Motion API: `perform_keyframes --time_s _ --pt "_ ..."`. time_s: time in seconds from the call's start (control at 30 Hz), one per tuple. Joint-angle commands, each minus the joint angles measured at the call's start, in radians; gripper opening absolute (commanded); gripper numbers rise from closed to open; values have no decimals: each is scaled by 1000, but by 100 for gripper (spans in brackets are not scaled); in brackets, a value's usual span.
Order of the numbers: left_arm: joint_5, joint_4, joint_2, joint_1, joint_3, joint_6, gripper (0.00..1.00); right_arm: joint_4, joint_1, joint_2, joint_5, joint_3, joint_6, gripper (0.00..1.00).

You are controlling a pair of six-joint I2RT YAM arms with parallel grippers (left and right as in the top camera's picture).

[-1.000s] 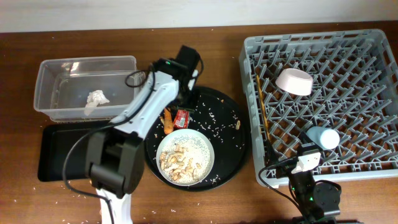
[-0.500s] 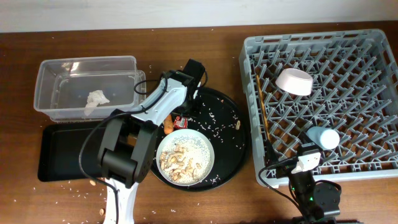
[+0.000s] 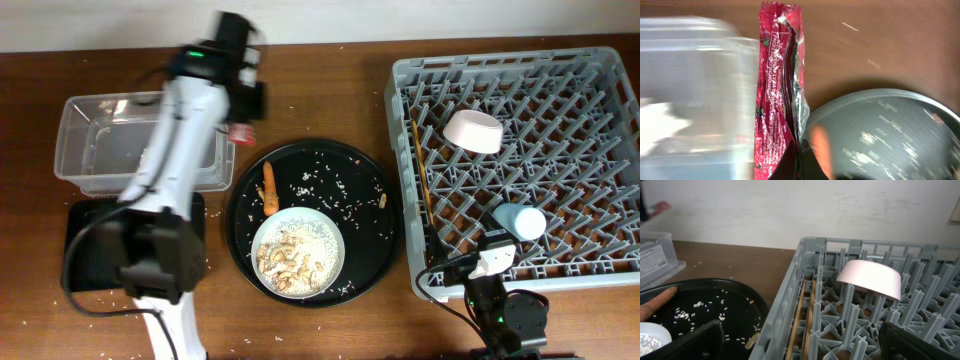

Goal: Sort waste into correct bins and load items into the dishwasher rack
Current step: 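Grasp the red wrapper with the left gripper and drop it in the clear bin, then pick the carrot with the left gripper and set it on the black tray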

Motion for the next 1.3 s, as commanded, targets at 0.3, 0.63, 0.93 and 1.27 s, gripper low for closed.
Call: perform_keyframes --time_s 0.3,0.63,0.93,1.27 --pt "317 -43 51 214 12 -5 29 2 -8 -10 -5 -9 -5 98" --pt "119 -212 41 -89 -98 -5 66 2 -8 -10 -6 -9 -6 98" --pt "50 -5 41 -180 -351 -140 68 2 -8 -10 -6 -9 -6 98" --pt "29 117 41 -171 -507 -156 40 2 -8 -10 -6 -9 -6 98"
